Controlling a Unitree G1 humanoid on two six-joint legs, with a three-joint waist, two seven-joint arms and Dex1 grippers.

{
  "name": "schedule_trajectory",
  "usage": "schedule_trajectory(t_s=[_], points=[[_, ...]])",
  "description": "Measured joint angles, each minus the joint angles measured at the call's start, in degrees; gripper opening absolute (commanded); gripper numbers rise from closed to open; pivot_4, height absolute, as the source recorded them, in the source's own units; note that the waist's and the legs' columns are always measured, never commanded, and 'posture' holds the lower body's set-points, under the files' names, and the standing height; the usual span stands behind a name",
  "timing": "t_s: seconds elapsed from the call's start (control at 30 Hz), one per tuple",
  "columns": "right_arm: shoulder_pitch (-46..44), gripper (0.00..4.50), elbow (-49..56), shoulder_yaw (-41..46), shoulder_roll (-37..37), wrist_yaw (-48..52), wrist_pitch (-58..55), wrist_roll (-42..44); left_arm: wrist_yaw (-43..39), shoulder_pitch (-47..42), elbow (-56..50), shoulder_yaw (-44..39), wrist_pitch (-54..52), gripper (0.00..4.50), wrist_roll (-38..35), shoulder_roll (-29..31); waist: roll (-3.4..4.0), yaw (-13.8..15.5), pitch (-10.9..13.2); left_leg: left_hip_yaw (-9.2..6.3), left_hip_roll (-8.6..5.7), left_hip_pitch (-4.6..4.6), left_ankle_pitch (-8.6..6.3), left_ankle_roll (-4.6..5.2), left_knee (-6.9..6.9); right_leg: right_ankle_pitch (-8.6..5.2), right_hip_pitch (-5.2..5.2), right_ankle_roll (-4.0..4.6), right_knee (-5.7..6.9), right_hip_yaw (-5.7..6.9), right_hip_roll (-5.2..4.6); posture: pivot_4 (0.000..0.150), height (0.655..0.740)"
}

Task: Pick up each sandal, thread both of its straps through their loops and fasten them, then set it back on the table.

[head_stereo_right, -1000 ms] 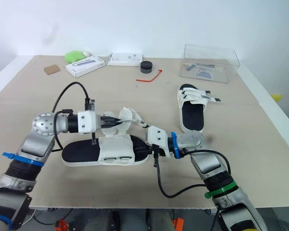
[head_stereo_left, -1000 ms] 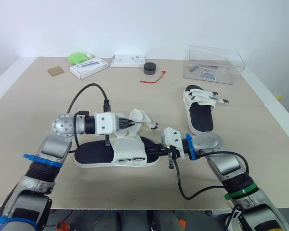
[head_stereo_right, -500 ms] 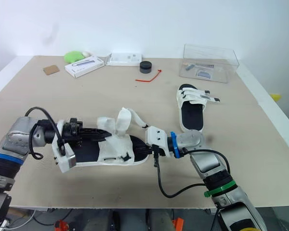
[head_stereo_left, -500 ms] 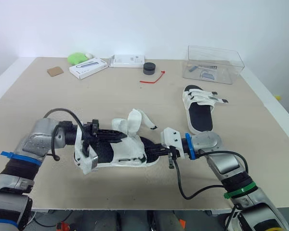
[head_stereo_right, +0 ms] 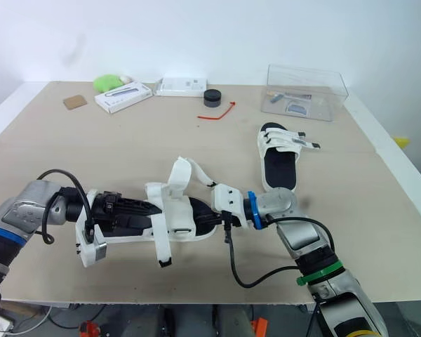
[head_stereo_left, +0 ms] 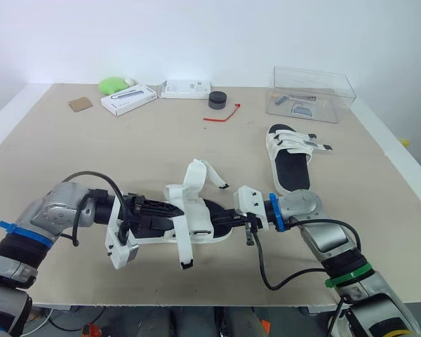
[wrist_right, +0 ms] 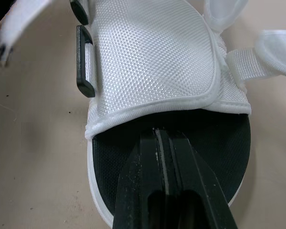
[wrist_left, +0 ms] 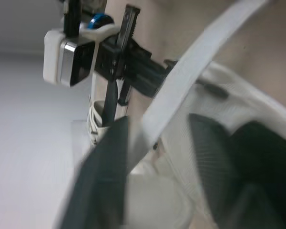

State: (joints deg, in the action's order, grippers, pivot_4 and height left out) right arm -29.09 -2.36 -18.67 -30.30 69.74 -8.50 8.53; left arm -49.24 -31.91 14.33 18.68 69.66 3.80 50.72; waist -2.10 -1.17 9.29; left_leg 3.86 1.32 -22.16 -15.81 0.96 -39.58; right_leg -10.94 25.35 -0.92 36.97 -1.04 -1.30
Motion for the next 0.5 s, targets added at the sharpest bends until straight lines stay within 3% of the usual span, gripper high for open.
schedule_trajectory(t_s=[0.07,0.1,0.33,0.47,0.5], points=[[-0.14,0.0,-0.18,-0.12,0.12,0.09,0.17,-0.04,-0.57,0.98,-3.13,0.19,-4.31,4.37,-2.64,1.2,0.0,-0.04,0.0,0.01,0.01,0.0,0.0,0.0,0.0,0.0,0.0,0.0,0.0,0.0,0.01,0.15,0.74],[-0.21,0.0,-0.26,-0.21,0.17,0.14,0.3,-0.05,-1.18,2.29,-5.89,0.19,-8.38,4.45,-5.04,2.41,0.0,-0.1,0.0,0.03,0.04,0.01,-0.01,0.0,0.01,-0.01,0.01,0.01,0.0,-0.01,0.02,0.15,0.74],[-1.13,0.0,-1.52,-0.9,0.45,0.37,1.14,-0.15,-4.06,13.19,-19.78,-3.56,-35.28,4.45,-19.21,9.36,0.02,-0.13,0.01,0.05,0.21,0.1,-0.01,0.02,0.01,-0.17,0.01,-0.09,0.02,0.03,0.15,0.15,0.74],[-1.48,0.0,-2.28,-1.07,0.53,0.54,1.71,-0.16,-5.19,18.57,-25.4,-8.04,-55.21,4.45,-29.25,12.42,0.01,-0.06,0.01,0.01,0.32,0.15,0.0,0.0,0.01,-0.26,-0.01,-0.15,0.05,0.04,0.3,0.15,0.74],[-1.64,0.0,-2.33,-1.27,0.71,0.64,1.88,-0.18,-5.37,21.2,-28.09,-9.65,-63.2,4.45,-34.91,14.79,-0.04,-0.1,0.03,0.02,0.37,0.15,0.0,-0.01,0.01,-0.28,0.01,-0.12,0.07,0.04,0.33,0.15,0.74]])
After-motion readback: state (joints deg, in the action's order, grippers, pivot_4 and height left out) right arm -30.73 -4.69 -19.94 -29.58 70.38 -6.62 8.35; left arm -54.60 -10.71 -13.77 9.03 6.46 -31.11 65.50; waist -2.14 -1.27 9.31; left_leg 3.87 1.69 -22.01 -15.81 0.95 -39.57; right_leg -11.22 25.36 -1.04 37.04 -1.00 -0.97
